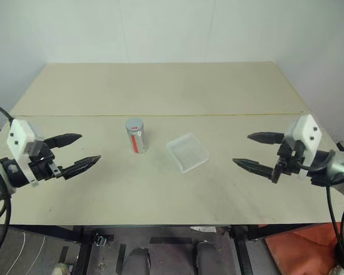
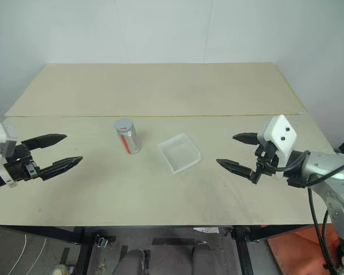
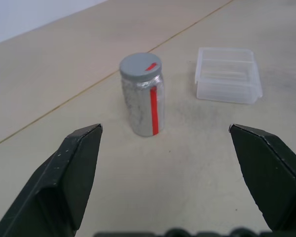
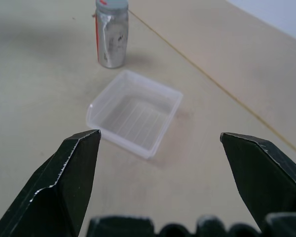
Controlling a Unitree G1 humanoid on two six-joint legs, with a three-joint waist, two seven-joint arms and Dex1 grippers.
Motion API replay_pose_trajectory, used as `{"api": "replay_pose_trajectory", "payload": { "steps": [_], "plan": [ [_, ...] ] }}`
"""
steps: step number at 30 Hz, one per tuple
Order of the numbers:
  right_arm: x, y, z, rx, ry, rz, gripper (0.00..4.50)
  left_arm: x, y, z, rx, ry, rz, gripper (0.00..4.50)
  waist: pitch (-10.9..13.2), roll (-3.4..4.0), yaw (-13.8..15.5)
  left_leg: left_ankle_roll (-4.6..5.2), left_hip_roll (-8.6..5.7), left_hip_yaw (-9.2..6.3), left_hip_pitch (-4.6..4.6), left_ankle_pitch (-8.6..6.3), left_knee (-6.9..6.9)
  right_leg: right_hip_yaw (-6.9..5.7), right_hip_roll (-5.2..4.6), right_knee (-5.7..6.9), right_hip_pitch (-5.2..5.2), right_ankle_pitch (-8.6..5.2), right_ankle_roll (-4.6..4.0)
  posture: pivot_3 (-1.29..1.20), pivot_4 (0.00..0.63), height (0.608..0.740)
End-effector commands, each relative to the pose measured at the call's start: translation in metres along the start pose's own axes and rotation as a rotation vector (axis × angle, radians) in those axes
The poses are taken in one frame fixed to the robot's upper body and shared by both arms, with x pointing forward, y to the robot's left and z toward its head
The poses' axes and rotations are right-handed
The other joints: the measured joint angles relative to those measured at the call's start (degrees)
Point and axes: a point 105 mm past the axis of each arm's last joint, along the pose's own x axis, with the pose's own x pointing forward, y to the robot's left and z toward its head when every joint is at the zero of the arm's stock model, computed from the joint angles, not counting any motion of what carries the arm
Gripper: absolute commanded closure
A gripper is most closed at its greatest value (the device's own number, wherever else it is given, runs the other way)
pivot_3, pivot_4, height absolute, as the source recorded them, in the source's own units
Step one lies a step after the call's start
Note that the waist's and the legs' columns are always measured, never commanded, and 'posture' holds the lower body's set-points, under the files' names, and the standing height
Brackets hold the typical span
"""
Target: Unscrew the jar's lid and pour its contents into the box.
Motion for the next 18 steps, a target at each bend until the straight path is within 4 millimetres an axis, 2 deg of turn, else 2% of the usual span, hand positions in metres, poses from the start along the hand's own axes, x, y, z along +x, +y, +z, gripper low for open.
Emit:
{"api": "replay_pose_trajectory", "payload": {
  "steps": [1,5,9,11,15,18],
  "plan": [
    [0.0,-0.001,0.012,-0.034,-0.046,-0.007,0.0,-0.003,-0.002,0.011,0.027,-0.014,0.006,0.02,0.0,-0.01,0.27,0.0,-0.01,0.0,-0.02,0.0,0.0,0.0,-0.01,-0.02,0.01,0.0,0.01,0.0,0.15,0.74],
    [0.003,0.002,0.015,-0.034,-0.058,-0.003,0.0,0.004,-0.002,0.012,0.013,-0.026,0.004,0.02,0.03,-0.02,0.27,0.0,-0.01,0.0,-0.08,0.0,0.0,0.0,-0.01,-0.07,-0.03,0.0,0.02,0.0,0.15,0.74],
    [0.004,0.0,0.025,-0.065,-0.089,0.017,0.0,0.021,-0.002,0.006,0.002,-0.041,0.028,0.02,0.03,0.0,0.16,0.0,-0.01,0.0,-0.01,0.0,0.0,0.0,-0.01,-0.03,0.01,0.01,0.0,0.0,0.15,0.74],
    [0.003,-0.001,0.027,-0.081,-0.09,0.024,0.0,0.032,-0.004,0.002,-0.023,-0.058,0.046,0.02,0.03,-0.01,0.12,0.0,0.0,0.0,0.0,0.0,0.0,-0.01,0.0,-0.04,0.03,0.01,0.0,0.0,0.15,0.74],
    [0.007,-0.001,0.018,-0.13,-0.016,0.023,0.0,0.064,-0.011,-0.021,-0.088,-0.038,0.087,0.02,0.05,-0.04,0.16,0.0,-0.01,0.0,-0.04,0.0,0.0,0.0,0.0,-0.08,0.01,0.01,0.01,0.0,0.15,0.74],
    [0.005,0.003,0.022,-0.146,-0.021,0.039,0.0,0.083,-0.013,-0.032,-0.133,-0.043,0.125,0.02,0.05,-0.03,0.25,0.0,-0.03,0.0,-0.04,0.0,0.01,0.0,0.0,-0.05,0.01,0.02,0.01,0.0,0.15,0.74]
  ]
}}
